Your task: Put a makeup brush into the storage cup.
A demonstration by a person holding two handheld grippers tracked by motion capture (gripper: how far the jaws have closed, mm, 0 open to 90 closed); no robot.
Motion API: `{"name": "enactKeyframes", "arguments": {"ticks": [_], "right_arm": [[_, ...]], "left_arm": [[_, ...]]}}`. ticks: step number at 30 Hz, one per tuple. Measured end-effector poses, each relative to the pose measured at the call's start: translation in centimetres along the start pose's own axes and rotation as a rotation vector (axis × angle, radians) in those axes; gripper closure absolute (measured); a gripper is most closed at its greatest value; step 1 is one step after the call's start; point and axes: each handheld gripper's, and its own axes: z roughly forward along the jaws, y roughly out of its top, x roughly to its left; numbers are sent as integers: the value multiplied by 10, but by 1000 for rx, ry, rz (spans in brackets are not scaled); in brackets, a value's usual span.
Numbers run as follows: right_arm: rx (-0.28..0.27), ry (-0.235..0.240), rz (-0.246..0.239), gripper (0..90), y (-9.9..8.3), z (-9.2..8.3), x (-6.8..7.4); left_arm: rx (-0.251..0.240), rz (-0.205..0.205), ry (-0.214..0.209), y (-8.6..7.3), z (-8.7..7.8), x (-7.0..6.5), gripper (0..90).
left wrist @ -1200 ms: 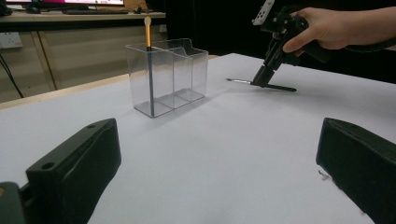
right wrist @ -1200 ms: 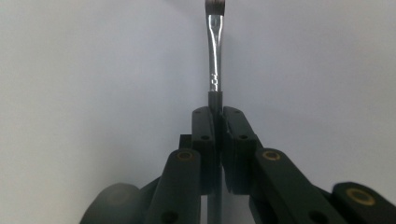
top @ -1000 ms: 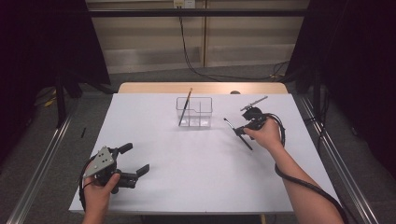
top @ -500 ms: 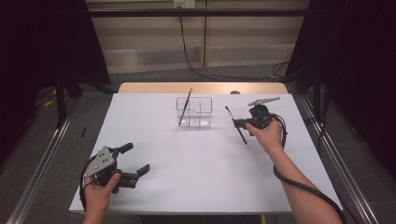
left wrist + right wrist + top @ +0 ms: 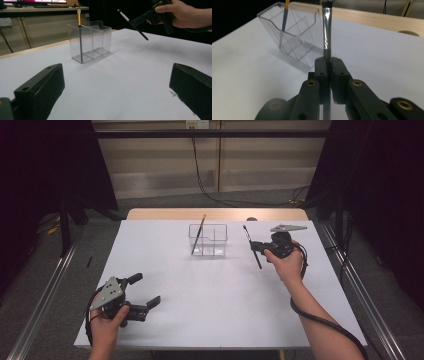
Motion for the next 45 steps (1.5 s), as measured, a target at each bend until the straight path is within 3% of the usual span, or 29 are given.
{"name": "enactKeyframes", "arguments": {"ticks": [24, 45], "right_arm": [[-299, 24, -10, 848, 0, -12, 10], [-353, 27, -2, 848, 5, -12, 13]], "left_arm": [[-2, 4, 5, 0, -1, 1, 0], [-4, -2, 7, 0, -2, 1, 0]]}}
